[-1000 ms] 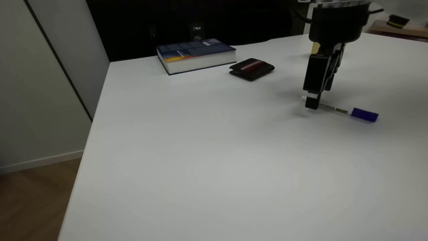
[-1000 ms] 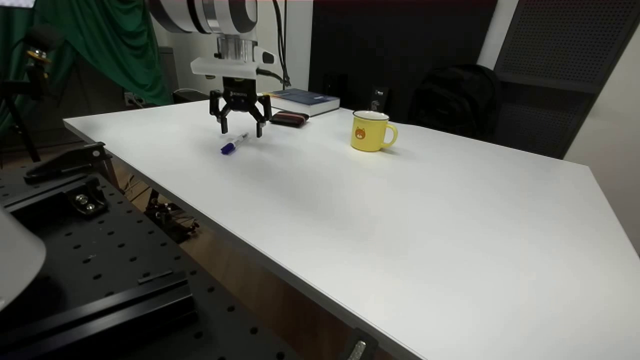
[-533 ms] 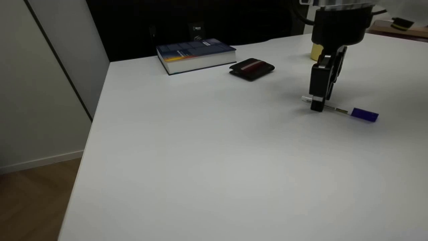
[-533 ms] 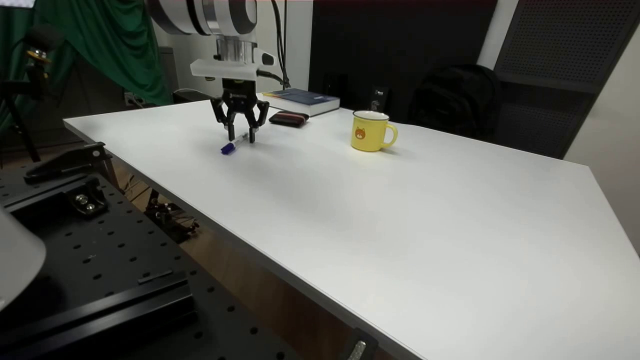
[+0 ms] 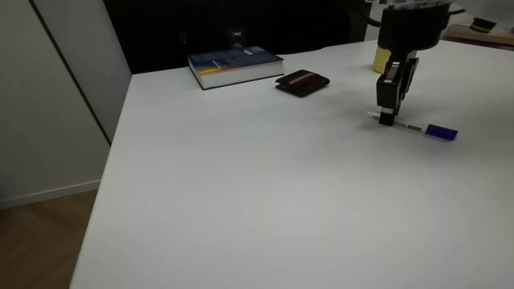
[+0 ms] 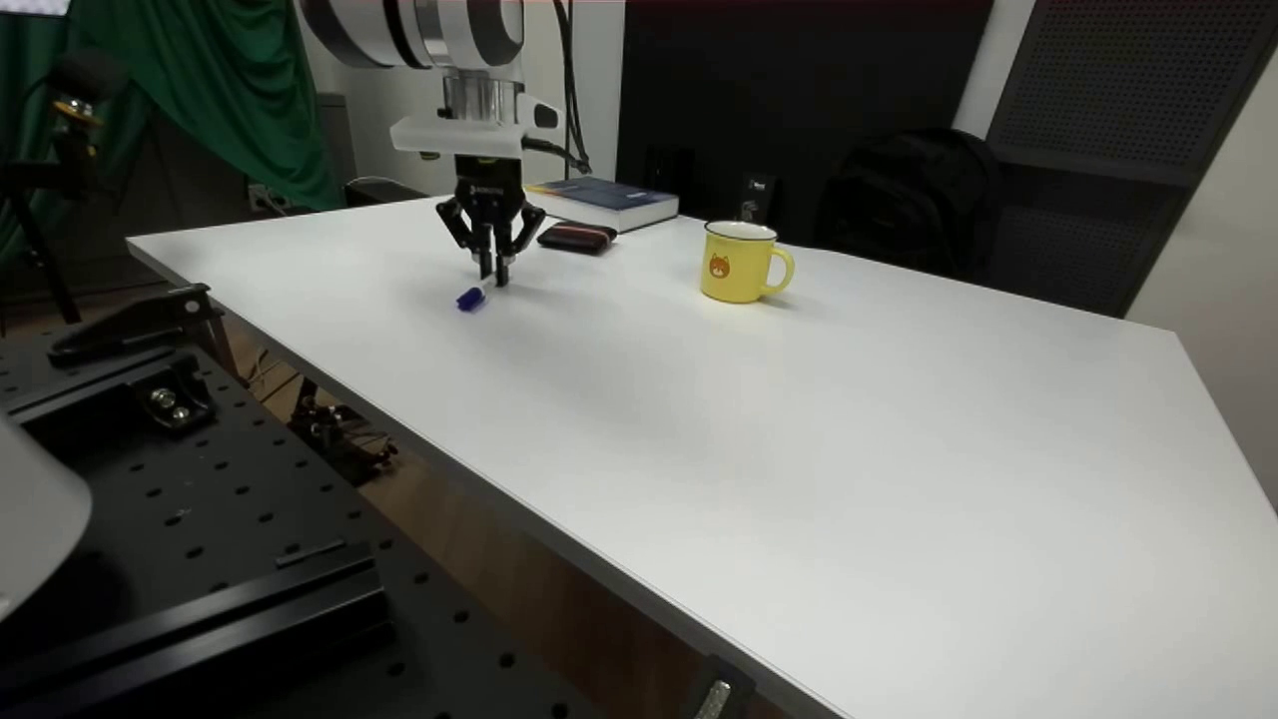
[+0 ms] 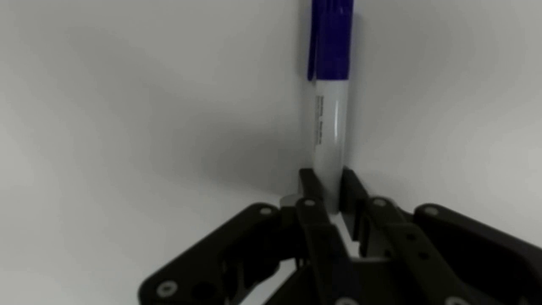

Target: Put the pen in the cup

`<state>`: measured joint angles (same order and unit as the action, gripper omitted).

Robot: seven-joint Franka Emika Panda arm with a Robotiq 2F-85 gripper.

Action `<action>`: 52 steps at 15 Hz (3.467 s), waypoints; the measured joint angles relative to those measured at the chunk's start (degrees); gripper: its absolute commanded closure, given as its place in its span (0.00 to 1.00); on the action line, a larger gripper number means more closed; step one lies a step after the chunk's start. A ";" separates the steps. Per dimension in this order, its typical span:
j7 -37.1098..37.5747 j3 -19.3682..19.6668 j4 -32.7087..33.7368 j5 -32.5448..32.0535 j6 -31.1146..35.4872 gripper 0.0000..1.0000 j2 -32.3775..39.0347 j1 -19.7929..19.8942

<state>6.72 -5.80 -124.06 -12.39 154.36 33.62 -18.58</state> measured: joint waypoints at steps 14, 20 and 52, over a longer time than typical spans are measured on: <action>3.97 8.10 1.39 -8.74 -4.09 0.96 -9.42 -1.02; 21.21 16.13 1.29 -28.96 2.12 0.96 -14.25 -5.26; 101.11 37.11 19.03 -71.92 5.82 0.96 3.51 -14.97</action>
<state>107.83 31.32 -105.03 -84.32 160.17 37.12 -33.55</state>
